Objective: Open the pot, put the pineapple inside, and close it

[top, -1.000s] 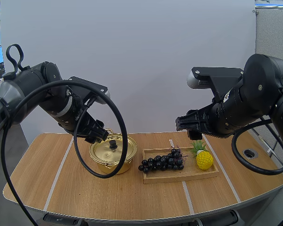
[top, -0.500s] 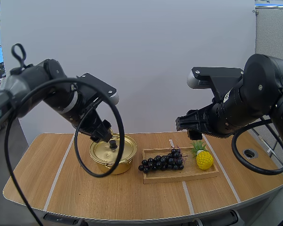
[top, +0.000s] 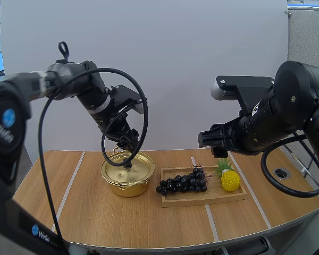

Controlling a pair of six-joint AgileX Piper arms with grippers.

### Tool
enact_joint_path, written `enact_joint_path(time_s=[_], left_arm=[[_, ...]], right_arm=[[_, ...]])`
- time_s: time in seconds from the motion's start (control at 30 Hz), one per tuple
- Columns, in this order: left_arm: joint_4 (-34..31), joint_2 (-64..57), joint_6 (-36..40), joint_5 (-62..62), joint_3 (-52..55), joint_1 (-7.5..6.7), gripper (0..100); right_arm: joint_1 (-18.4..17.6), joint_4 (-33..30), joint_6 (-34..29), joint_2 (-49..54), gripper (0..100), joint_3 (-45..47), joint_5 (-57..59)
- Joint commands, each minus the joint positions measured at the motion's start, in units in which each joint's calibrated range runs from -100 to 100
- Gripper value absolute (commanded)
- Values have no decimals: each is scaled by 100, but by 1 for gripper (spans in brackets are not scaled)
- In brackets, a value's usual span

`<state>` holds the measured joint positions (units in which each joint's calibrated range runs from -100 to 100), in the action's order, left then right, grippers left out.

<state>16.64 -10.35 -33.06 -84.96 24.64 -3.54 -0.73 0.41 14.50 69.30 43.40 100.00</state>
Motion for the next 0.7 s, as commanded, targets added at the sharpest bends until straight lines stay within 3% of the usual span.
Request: enact_joint_path(time_s=[0.0, 0.67], left_arm=[[-77, 374, -22, -146, -308, -28, 100], [-416, 1925, -22, -195, -833, -28, 100]], right_arm=[[23, -41, -3, 16, 100, -8, 0], [23, -41, -3, 16, 100, -8, 0]])
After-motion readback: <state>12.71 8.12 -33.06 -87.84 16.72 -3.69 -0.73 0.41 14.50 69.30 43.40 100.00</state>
